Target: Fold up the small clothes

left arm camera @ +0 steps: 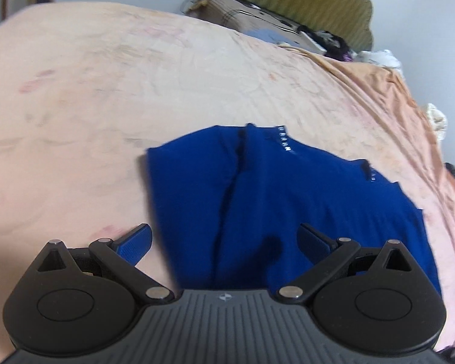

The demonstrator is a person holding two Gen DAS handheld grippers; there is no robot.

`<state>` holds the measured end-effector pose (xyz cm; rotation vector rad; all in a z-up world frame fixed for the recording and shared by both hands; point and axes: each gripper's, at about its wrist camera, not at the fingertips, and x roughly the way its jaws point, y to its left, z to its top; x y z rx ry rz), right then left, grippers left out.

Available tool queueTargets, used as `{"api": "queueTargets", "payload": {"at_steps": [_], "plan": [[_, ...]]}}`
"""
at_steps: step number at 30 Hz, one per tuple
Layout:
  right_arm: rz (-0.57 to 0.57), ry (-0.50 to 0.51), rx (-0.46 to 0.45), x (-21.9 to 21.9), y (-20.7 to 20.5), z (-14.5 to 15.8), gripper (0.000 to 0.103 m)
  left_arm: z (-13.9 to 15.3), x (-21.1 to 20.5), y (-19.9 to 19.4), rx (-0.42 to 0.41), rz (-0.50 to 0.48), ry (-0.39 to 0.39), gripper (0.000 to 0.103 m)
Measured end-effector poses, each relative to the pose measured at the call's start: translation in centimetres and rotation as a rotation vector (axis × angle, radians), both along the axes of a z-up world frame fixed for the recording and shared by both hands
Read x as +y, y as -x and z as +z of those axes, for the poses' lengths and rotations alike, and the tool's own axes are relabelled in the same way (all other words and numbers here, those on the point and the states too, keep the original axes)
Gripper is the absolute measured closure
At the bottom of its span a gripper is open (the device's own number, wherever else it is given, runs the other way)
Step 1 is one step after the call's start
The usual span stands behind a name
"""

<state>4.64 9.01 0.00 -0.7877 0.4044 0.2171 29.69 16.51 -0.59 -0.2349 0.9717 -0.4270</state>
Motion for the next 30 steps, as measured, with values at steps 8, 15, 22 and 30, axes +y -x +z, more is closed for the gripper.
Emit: {"api": "queueTargets", "payload": {"at_steps": [8, 15, 22, 30], "plan": [[0.034, -0.040, 0.025, 1.7, -2.5, -0.5, 0.048, 0.0, -2.3, -4.0, 0.004, 0.047, -0.004, 0.002], [0.090, -0.075, 0.068, 1.6, -3.1, -0.7, 0.085, 0.6, -5.9, -5.9, -0.017, 0.013, -0.160, 0.082], [0.103, -0.167, 0.085, 0.2, -3.2, 0.4, 0.100, 1.7, -7.4, -4.7, -0.044, 0.058, -0.231, 0.091], [0.027, -0.388, 0.052, -6.3, -1.6, 4.2, 0.100, 7.7, -10.9, -2.4, -0.131, 0.074, -0.231, 0.092]]}}
